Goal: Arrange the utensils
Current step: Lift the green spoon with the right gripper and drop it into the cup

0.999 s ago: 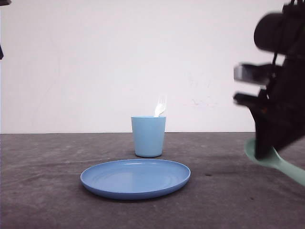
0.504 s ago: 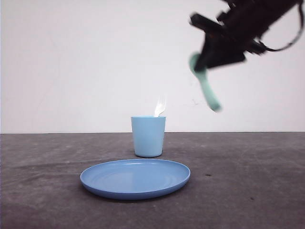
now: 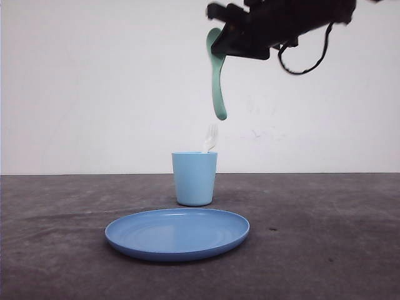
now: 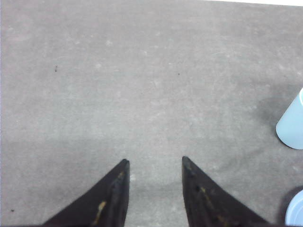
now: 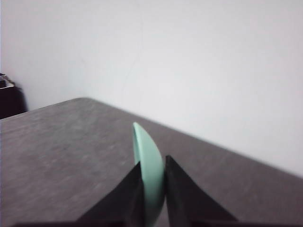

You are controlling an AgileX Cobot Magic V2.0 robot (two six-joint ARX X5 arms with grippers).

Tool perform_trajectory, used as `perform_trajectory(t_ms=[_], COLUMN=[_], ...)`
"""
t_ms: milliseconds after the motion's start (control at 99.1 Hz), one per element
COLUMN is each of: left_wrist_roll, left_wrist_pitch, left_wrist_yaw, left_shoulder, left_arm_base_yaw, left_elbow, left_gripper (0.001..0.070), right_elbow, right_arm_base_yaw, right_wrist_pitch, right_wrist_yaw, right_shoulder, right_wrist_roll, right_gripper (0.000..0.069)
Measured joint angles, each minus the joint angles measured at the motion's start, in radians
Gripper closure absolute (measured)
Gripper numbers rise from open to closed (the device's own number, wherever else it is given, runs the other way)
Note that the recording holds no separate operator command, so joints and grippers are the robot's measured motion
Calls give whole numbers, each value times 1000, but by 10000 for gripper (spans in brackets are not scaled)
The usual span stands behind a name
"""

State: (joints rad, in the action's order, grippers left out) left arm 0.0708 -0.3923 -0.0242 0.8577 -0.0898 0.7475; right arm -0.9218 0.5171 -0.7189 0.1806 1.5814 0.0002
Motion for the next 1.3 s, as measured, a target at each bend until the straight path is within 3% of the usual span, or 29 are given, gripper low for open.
perform_trajectory(t_ms=[293,757,1130,1201,1301], left_wrist_roll=[0,0,0,0,0], left_wrist_pitch=[0,0,-8,-8,-8], left_wrist_yaw=[0,0,0,0,0], left_shoulder=[0,0,0,0,0], left_arm_base_yaw=[0,0,0,0,0], left_elbow=[0,0,0,0,0], left_gripper=[517,517,517,517,517], right_elbow=[-123,-190,-191,-191,-191], right_arm_base_yaw=[8,41,45,45,45], right_wrist_pitch=[-48,10,91,93,99], right_wrist_yaw=[2,3,2,2,2], right_shoulder=[171,344,367,367,367], right_wrist_roll=[-101,-109,-110,-112,-116], right_gripper=[650,650,649,619,496])
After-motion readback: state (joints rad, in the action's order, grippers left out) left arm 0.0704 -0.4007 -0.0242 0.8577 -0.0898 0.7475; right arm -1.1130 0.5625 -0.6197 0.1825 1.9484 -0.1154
